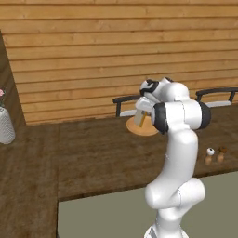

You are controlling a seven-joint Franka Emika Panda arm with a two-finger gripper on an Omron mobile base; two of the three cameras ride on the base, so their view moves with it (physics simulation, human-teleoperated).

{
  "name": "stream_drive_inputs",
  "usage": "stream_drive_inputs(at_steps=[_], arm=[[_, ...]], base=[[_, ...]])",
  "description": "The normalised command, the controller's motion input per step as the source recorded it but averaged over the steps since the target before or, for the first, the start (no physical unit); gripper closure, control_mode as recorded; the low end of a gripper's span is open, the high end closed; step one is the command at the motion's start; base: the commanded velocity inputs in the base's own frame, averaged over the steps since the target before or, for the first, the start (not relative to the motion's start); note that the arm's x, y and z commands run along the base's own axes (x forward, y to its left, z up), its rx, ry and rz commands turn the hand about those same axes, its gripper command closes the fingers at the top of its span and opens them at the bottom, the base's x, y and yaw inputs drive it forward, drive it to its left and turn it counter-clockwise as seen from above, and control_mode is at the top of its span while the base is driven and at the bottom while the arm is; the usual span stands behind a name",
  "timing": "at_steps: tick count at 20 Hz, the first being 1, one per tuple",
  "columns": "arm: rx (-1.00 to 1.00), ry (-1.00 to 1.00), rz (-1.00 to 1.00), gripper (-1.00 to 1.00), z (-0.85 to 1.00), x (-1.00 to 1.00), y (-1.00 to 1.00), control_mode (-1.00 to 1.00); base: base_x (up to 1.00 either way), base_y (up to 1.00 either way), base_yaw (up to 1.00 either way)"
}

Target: Start the toaster. Once the lever pops up, take the bread to the plate on the dining counter.

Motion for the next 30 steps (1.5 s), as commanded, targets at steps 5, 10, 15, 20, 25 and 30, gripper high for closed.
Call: stream_drive_inputs(at_steps=[5,10,15,20,25,30], arm=[[0.0,0.03,0.0,1.0,-0.11,0.19,0.0,-1.0],[0.0,0.0,0.0,1.0,-0.33,0.01,0.0,-1.0],[0.0,0.0,0.0,1.0,-0.28,-0.16,0.0,-1.0],[0.0,-0.01,0.0,1.0,-0.25,-0.39,0.0,-1.0],[0.0,-0.02,0.0,1.0,0.0,-0.29,0.02,-1.0],[0.0,0.0,0.0,1.0,-0.03,-0.13,0.07,-1.0]], base=[[0.0,0.0,0.0],[0.0,0.0,0.0],[0.0,0.0,0.0],[0.0,0.0,0.0],[0.0,0.0,0.0],[0.0,0.0,0.0]])
